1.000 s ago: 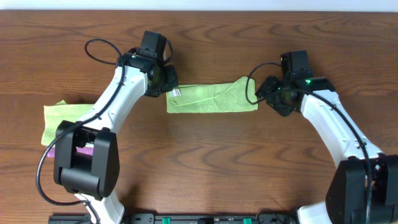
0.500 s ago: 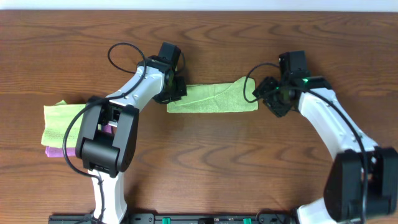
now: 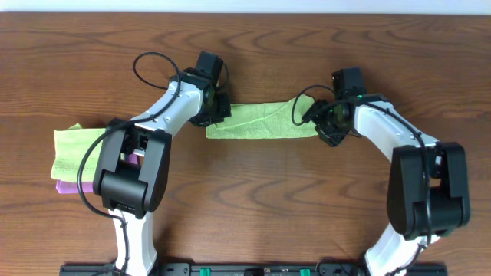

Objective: Fold the cloth
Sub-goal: 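Carry the right end of the strip leftward toward the left gripper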

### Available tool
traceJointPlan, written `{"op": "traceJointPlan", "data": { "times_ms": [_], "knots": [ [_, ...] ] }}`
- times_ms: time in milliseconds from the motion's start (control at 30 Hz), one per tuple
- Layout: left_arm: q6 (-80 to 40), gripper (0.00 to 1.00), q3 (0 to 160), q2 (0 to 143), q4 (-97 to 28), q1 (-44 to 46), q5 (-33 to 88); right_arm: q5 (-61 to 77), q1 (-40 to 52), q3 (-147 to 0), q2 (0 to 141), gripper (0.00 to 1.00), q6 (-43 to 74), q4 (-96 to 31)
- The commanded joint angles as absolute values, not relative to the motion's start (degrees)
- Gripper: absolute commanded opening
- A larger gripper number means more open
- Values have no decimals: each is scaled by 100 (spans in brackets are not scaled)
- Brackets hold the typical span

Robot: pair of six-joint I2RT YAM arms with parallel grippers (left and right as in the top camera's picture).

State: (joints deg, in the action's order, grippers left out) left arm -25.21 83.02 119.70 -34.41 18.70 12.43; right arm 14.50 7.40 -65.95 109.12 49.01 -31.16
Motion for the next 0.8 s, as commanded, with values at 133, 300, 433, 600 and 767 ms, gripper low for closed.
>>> {"op": "traceJointPlan", "data": {
  "times_ms": [133, 300, 433, 600, 767],
  "knots": [
    [-2443, 6, 8379, 11972, -3441, 1850, 1142, 1527, 727, -6674, 11225, 63, 4952, -2965],
    [-2443, 6, 8379, 11970, -3452, 1850, 1142, 1566, 731, -6672, 11413, 39, 4969, -2862],
    [-2443, 6, 8379, 11972, -3483, 1850, 1133, 1529, 757, -6672, 11426, 8, 4895, -2751],
    [-2438, 6, 8379, 11972, -3627, 1850, 985, 1597, 757, -6674, 11421, 1, 4661, -2689],
    [-2440, 6, 8379, 11972, -3640, 1852, 985, 1874, 827, -6678, 11402, 1, 4355, -2591]
  ]
}}
